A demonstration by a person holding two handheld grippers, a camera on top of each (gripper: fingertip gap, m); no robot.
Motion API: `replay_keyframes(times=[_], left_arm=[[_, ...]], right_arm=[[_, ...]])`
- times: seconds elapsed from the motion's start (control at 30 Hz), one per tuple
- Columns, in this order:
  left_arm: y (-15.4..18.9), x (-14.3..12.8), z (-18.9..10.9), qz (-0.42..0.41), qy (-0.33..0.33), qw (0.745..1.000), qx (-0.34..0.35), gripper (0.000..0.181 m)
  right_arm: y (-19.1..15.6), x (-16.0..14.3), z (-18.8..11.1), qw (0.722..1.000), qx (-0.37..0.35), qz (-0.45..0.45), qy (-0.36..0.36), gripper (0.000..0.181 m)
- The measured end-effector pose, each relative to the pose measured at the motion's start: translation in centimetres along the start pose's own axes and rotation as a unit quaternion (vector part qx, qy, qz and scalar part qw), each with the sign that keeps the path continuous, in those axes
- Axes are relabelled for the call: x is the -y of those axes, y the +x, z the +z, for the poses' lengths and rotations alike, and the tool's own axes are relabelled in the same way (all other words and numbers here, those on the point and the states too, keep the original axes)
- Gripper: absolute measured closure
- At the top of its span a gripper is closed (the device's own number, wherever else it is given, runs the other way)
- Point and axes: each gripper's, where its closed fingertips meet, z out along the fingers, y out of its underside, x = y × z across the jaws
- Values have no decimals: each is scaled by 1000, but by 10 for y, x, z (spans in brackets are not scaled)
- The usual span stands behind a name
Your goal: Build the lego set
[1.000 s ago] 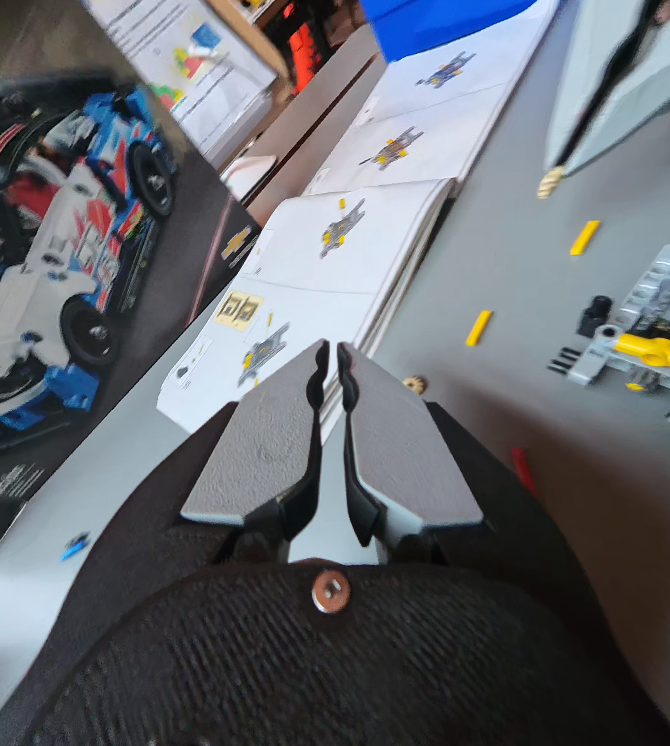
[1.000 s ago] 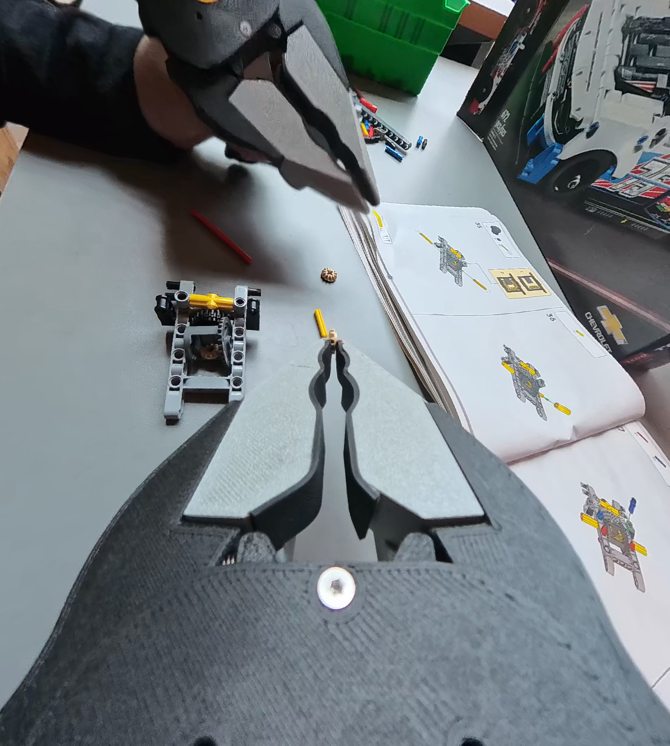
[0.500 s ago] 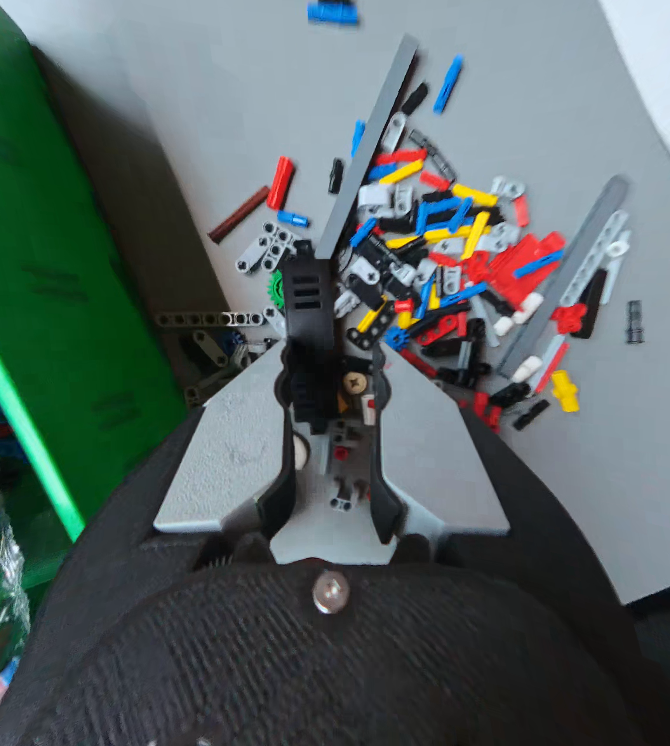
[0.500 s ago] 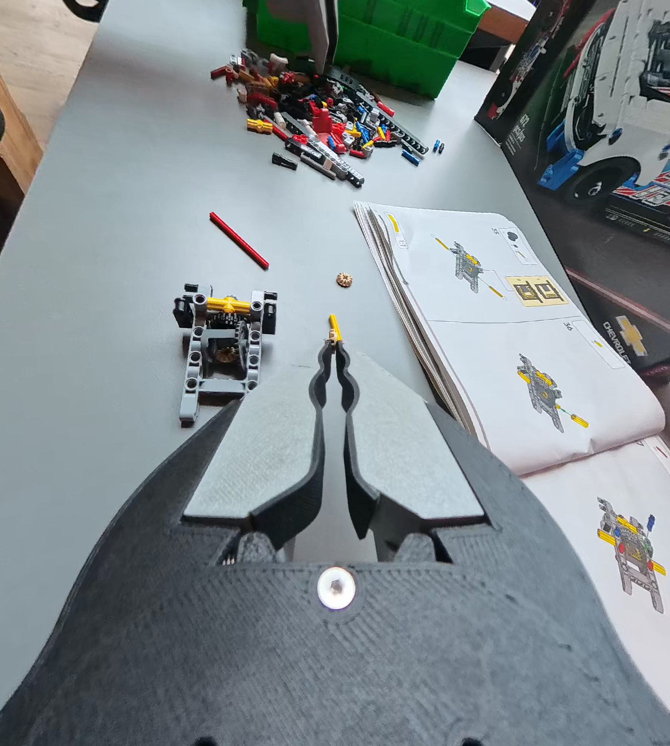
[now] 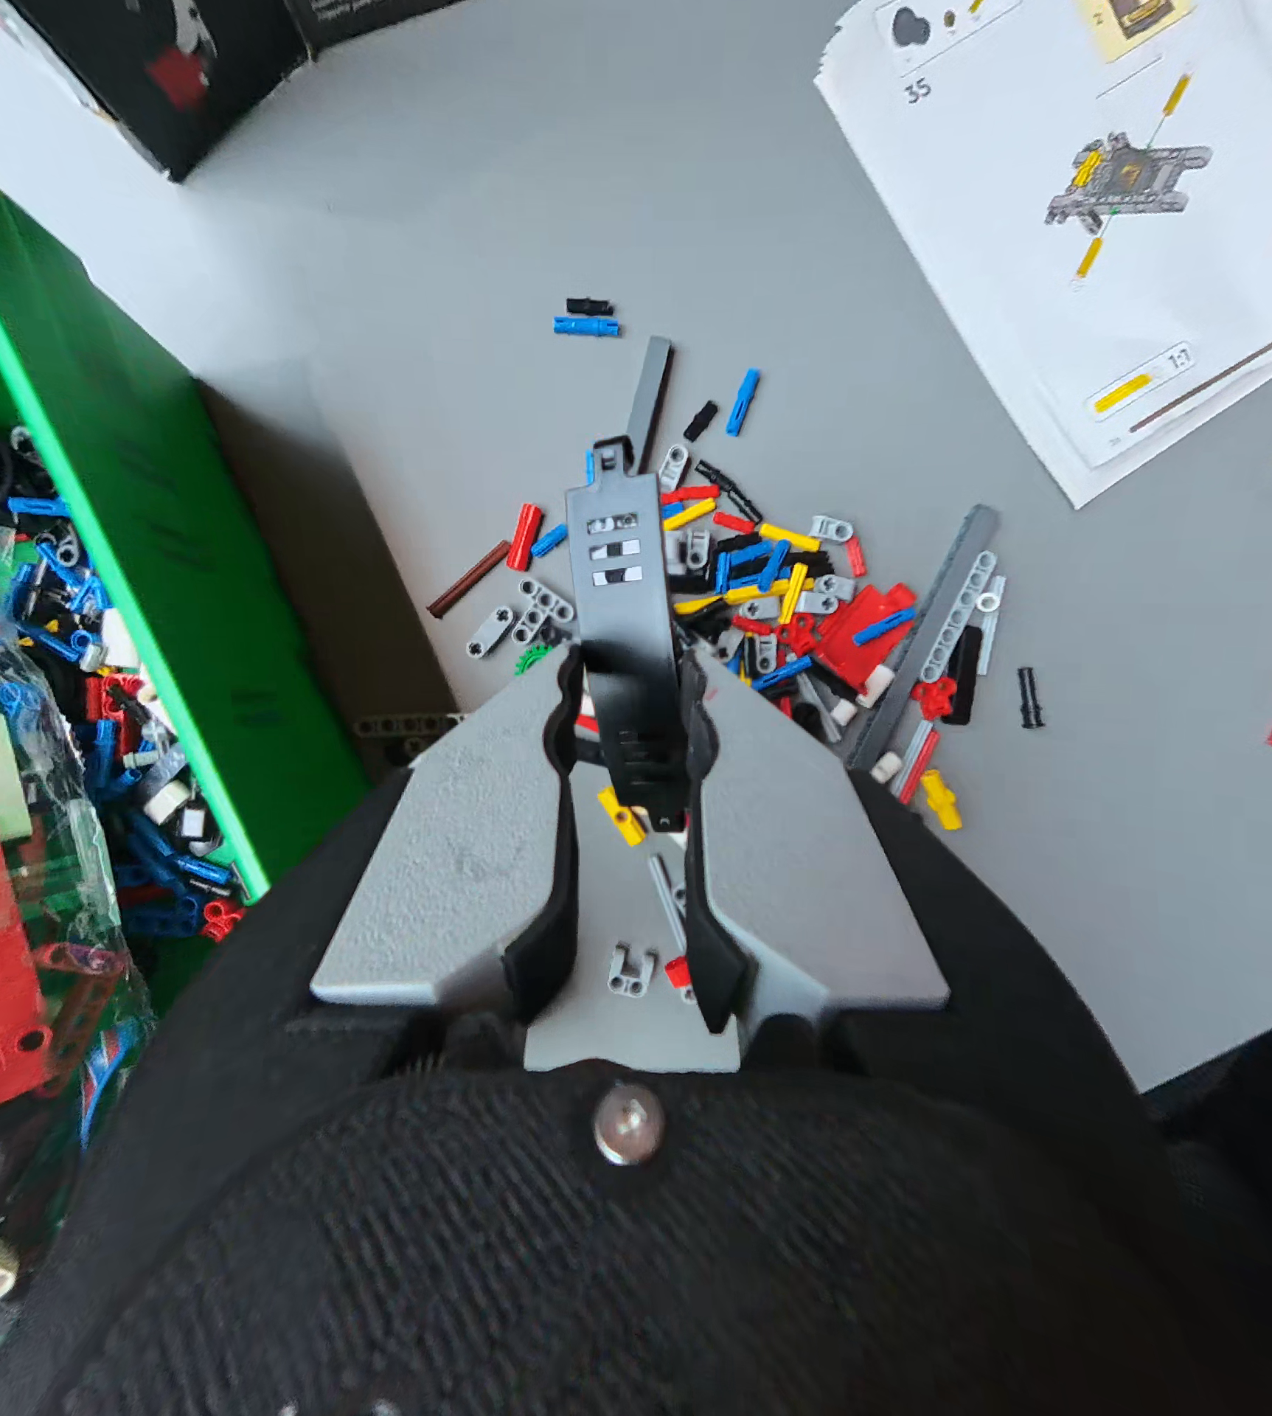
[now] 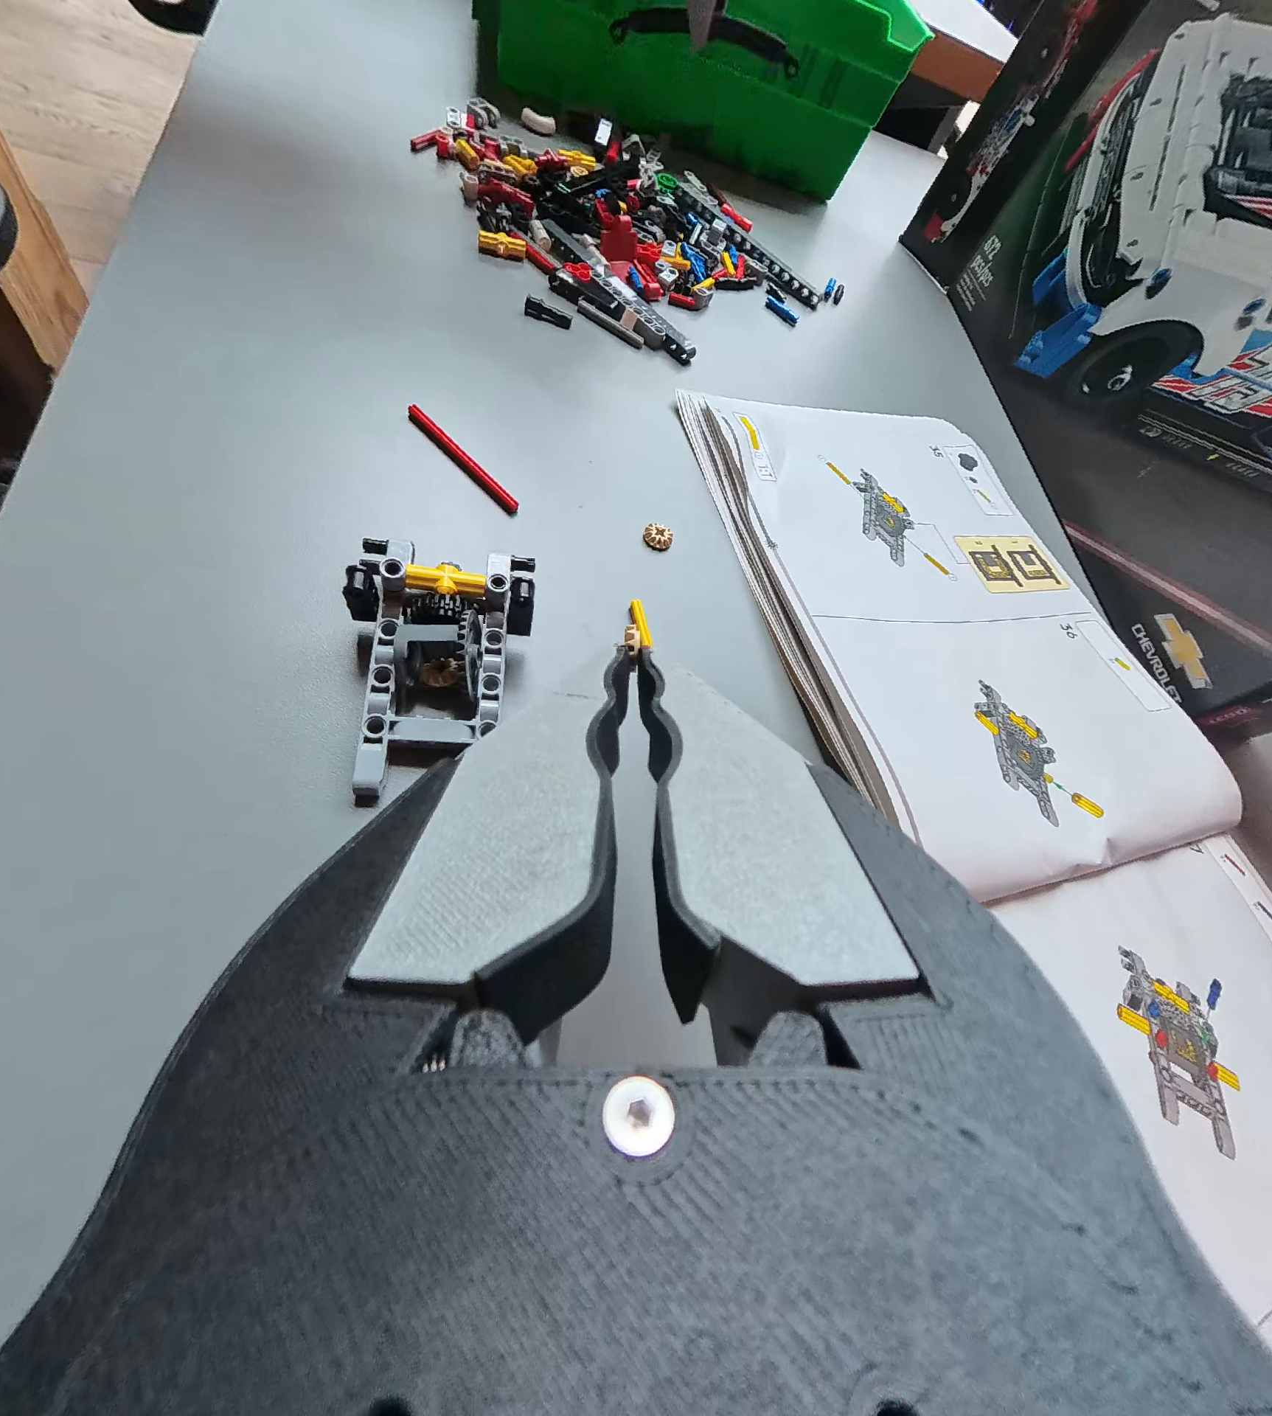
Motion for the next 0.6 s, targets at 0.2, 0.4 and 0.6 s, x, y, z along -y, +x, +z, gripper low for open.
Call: replay_keyframes(times=[0.2,0.4,0.6], left_arm=[[17,-11,32,19,-33,999,-12,158],[32,-4,46,10,-10,998,-68,156],[8,-24,38,35,-78,996,-15,163]], right_arm=[[0,2,-2,1000,-2,-4,3,181],[0,1,-2,1000,-2,-3,2,181],[2,0,-1,1000,-3,0,0,181]])
